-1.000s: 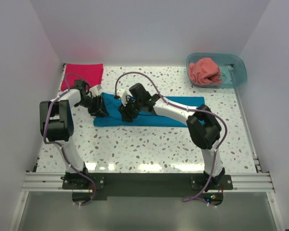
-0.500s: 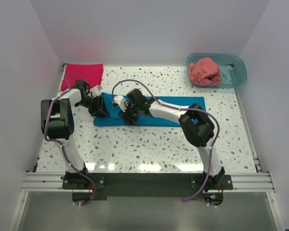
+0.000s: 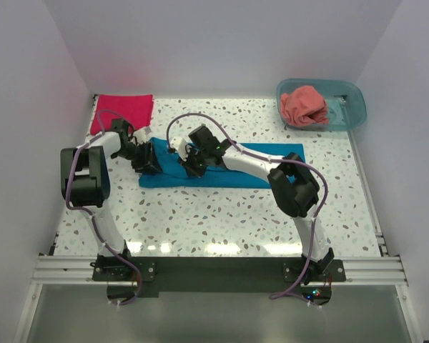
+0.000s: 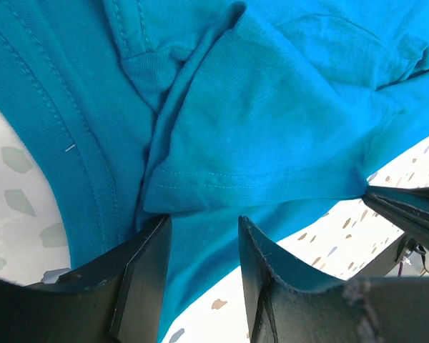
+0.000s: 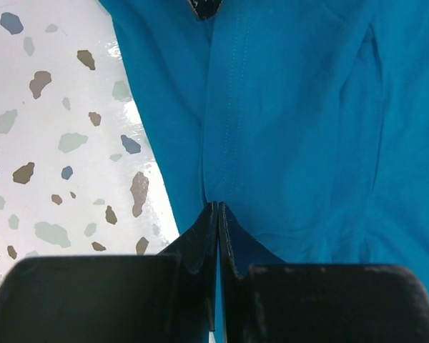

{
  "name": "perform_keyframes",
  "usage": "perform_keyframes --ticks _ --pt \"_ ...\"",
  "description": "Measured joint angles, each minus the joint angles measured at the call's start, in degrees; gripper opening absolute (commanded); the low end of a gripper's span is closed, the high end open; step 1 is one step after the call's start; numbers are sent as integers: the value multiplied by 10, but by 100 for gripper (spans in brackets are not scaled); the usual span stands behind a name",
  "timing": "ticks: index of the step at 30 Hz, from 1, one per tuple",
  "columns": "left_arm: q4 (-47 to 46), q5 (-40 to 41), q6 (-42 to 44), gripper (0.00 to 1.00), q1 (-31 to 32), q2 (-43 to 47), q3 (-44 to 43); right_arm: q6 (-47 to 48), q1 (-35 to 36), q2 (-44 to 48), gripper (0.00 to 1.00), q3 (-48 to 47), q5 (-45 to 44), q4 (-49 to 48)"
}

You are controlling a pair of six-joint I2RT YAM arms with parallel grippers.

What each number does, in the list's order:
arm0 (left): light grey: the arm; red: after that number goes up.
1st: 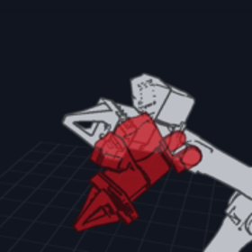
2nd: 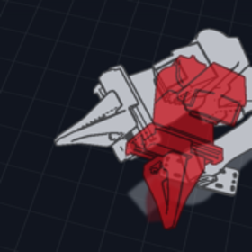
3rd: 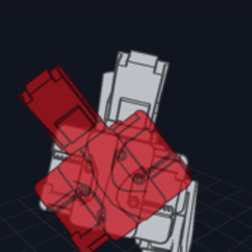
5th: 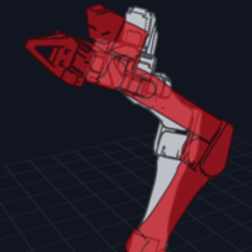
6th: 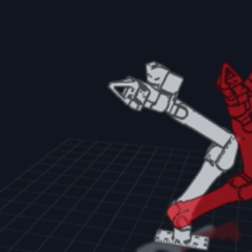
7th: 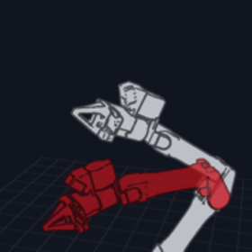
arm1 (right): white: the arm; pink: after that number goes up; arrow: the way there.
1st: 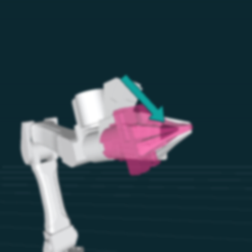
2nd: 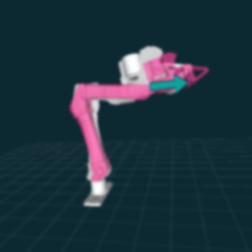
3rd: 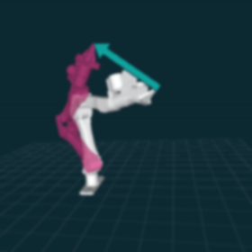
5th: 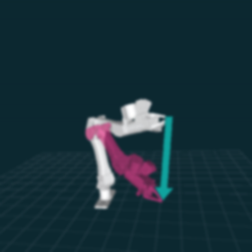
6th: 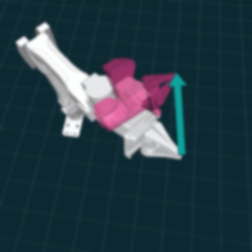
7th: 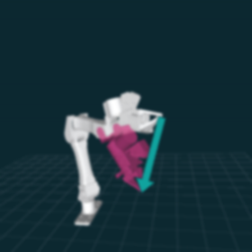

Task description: Fold and stack the t-shirts

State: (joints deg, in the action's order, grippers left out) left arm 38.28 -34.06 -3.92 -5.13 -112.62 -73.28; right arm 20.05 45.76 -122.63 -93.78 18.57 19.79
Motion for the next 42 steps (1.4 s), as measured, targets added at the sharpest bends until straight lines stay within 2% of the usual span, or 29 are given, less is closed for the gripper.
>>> perform_keyframes --ticks 12,13,17,18,27,30,31,32,33,37,42 --pt "0 -3 -1 49 0 -4 -5 8 -3 0 0 -14 5 9" --pt "0 -3 -1 49 0 -4 -5 9 -4 0 5 -14 7 12" --pt "-1 -2 -6 49 0 -4 -5 18 -7 0 36 -18 20 35" --pt "-1 -2 -8 49 0 -4 -5 21 -7 0 38 -18 22 37" --pt "-1 0 -15 49 0 -5 -5 32 -7 -24 36 -26 30 60" --pt "-1 -1 -15 49 0 -5 -5 36 -7 -31 26 -26 30 64" --pt "-1 -1 -15 49 0 -5 -5 38 -7 -32 17 -26 30 64" --pt "-1 -1 -15 49 0 -5 -5 40 -7 -33 15 -26 30 64" --pt "-1 -1 -15 49 0 -5 -5 41 -7 -34 15 -26 31 64" --pt "-1 -1 -15 49 0 -5 -5 39 -7 -34 30 -26 31 64" --pt "-1 -2 -15 49 -1 -5 -5 36 -7 -34 30 -31 35 66"
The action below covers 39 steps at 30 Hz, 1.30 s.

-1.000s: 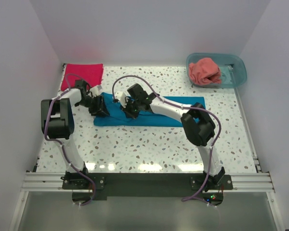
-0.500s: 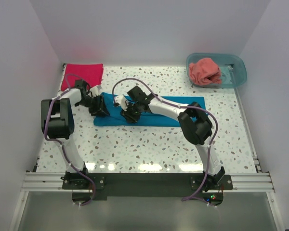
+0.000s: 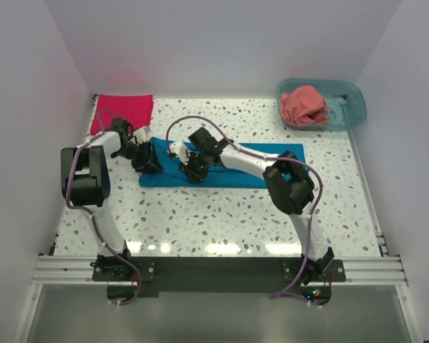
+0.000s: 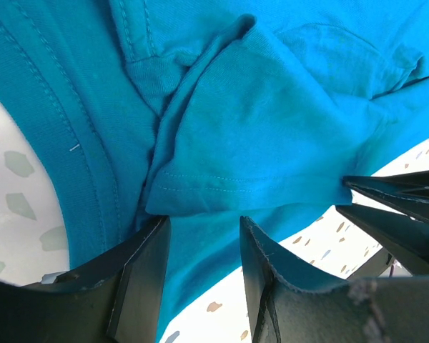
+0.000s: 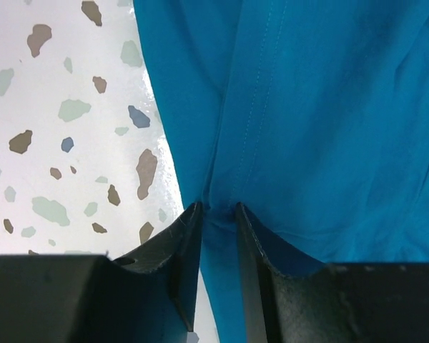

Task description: Fold and stack the t-shirts

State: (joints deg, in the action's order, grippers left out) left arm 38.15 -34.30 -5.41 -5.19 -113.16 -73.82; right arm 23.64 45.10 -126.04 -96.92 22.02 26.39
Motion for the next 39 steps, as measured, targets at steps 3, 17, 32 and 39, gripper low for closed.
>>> perform_keyframes --ticks 3,17,32,39 --pt "0 0 0 49 0 0 0 -2 0 -1 20 -12 0 1" --pt "-9 11 -16 48 -10 -2 -9 -7 -4 -2 0 -22 0 -9" --pt "-17 14 -30 30 -12 -20 -26 -11 -15 -2 0 -17 0 -14" --pt "-17 15 -29 3 -12 -22 -32 -11 -16 -2 0 -17 0 -16"
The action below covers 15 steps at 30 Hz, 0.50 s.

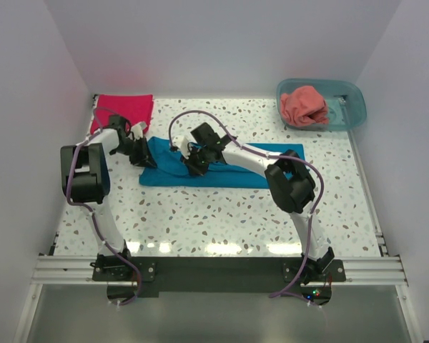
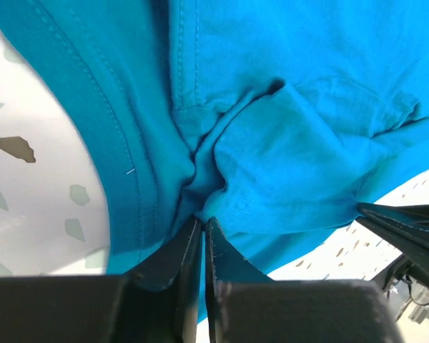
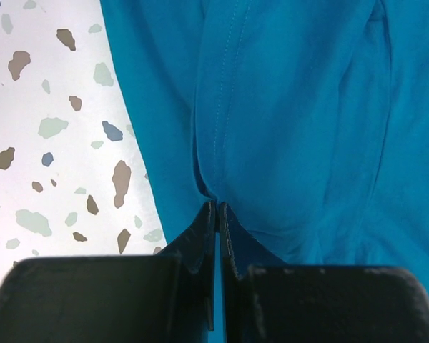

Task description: Fold and stack the t-shirts

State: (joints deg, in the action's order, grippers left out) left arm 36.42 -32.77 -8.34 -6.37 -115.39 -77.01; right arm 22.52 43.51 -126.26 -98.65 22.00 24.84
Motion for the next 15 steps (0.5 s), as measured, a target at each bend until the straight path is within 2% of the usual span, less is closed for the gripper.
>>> perform_keyframes --ticks 2,15 --pt "0 0 3 0 0 0 -5 0 -1 0 0 0 0 0" --pt "5 -13 4 0 0 0 -46 -9 -23 0 0 0 0 -9"
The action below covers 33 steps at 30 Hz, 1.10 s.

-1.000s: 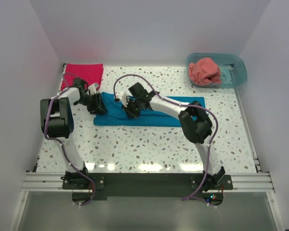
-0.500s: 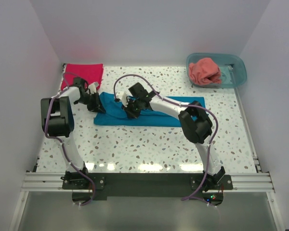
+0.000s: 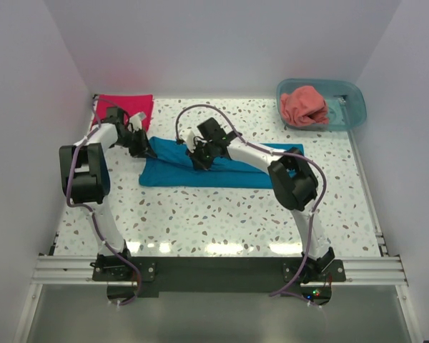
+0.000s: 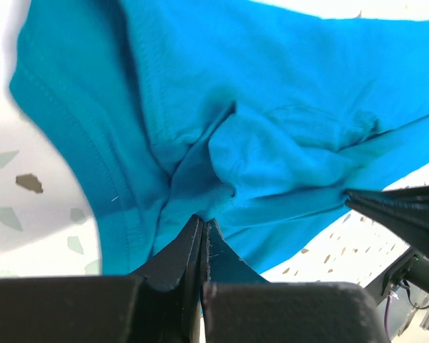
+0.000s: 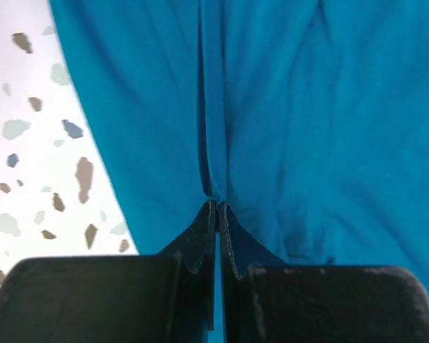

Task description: Fold and stack the t-shirts

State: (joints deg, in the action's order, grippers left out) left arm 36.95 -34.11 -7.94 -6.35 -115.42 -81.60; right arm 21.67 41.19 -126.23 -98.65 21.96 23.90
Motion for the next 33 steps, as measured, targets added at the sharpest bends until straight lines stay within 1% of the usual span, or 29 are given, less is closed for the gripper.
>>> perform_keyframes --ticks 8,14,21,26,33 --pt "-8 -30 -7 0 10 -6 -27 -2 -31 0 0 -5 -9 -13" --pt "-25 -39 -27 0 16 -31 -55 -1 -45 0 0 -24 -20 -20" --pt "-38 -47 -36 0 16 -41 -64 11 -48 0 0 -29 -44 -36" --pt "-64 -57 -47 0 16 -45 -64 21 -52 0 0 -45 -60 -44" --pt "-82 -63 -58 0 18 -57 -73 29 -53 0 0 -49 -66 -55"
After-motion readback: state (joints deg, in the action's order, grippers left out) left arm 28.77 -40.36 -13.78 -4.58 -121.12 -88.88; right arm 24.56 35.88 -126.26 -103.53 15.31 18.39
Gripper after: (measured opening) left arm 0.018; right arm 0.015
